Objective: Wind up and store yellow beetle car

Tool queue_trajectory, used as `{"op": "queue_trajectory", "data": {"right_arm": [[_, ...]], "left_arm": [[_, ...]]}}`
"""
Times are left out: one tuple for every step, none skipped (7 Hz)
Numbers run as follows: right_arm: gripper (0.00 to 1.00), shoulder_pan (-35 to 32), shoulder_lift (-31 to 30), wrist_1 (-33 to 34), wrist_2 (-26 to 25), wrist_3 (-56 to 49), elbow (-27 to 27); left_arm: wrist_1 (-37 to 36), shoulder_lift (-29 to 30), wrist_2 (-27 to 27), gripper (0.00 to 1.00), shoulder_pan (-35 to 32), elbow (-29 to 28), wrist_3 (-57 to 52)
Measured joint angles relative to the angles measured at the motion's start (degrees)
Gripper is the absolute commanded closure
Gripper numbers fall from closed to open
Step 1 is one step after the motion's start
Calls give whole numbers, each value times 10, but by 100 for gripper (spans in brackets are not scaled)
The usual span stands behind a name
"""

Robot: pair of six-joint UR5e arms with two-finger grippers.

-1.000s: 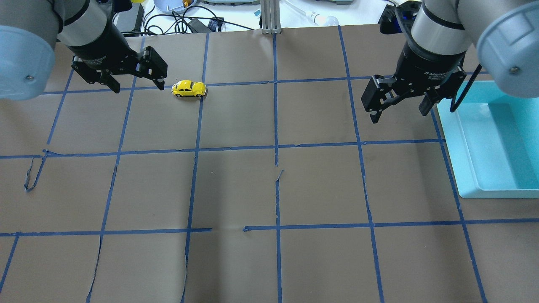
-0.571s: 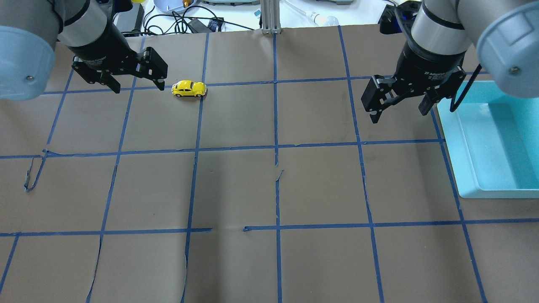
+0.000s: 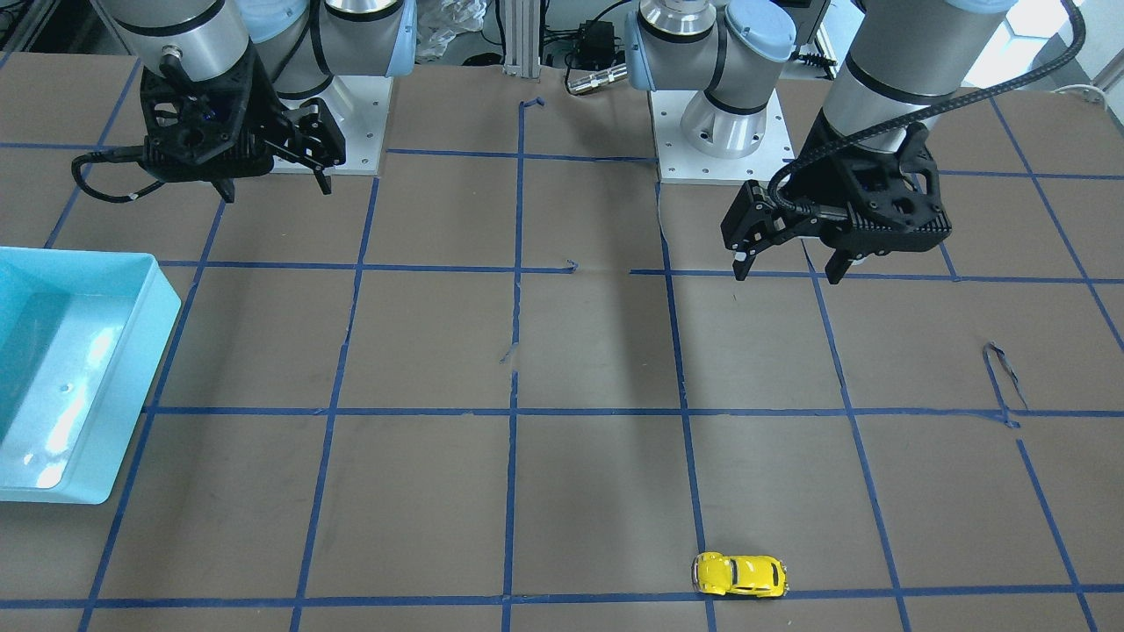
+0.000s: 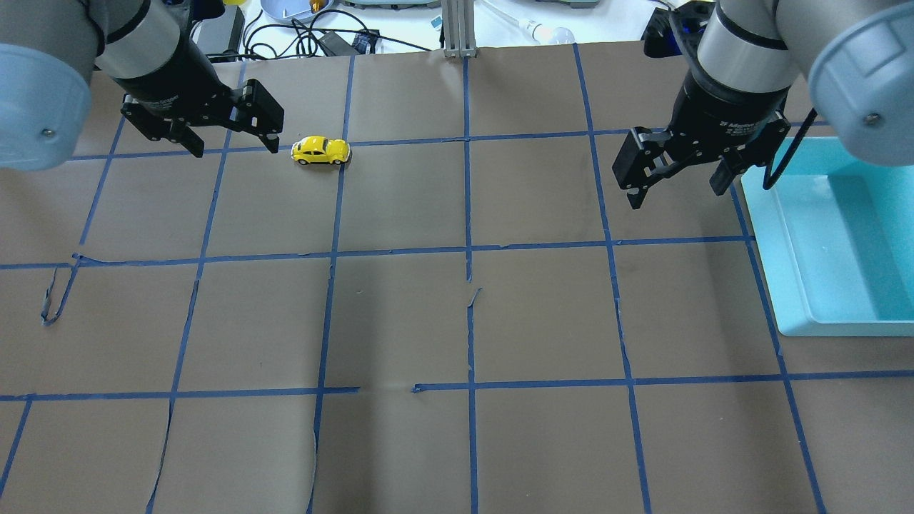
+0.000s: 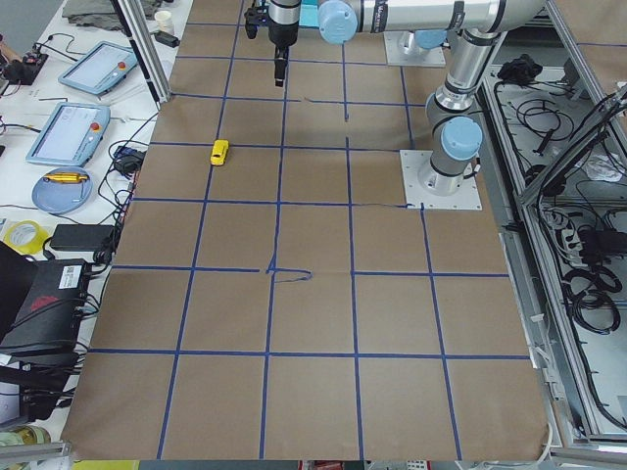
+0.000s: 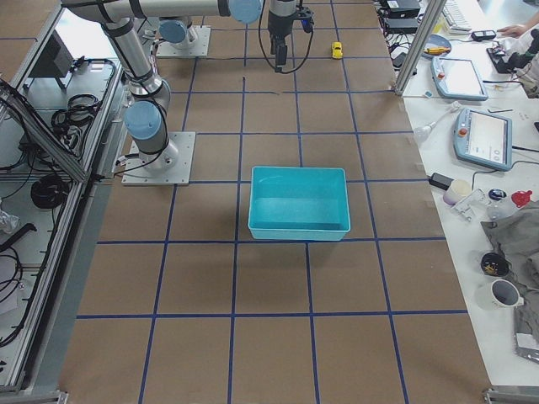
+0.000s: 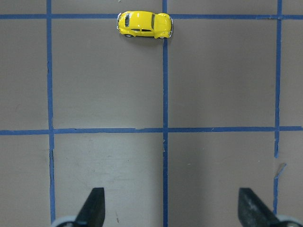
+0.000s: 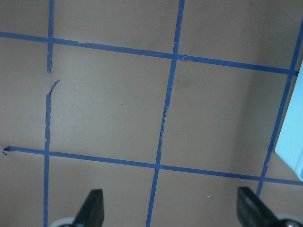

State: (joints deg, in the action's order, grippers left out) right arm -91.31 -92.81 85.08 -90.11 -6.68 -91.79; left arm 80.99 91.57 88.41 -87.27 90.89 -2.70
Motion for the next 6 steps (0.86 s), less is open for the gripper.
{"op": "queue_trajectory", "data": {"right_arm": [[0,0,0,0,0,0,0],[0,0,0,0,-1,0,0],[0,1,0,0,-1,0,0],[0,1,0,0,-1,0,0],[0,0,0,0,-1,1,0],[0,0,0,0,-1,1,0]], "left_arm": [[0,0,1,0,0,0,0],[0,0,1,0,0,0,0],[0,-1,1,0,0,0,-1],[0,2,1,0,0,1,-8],[1,12,1,0,-1,1,-31],[-2,32,1,0,-3,1,-80]]}}
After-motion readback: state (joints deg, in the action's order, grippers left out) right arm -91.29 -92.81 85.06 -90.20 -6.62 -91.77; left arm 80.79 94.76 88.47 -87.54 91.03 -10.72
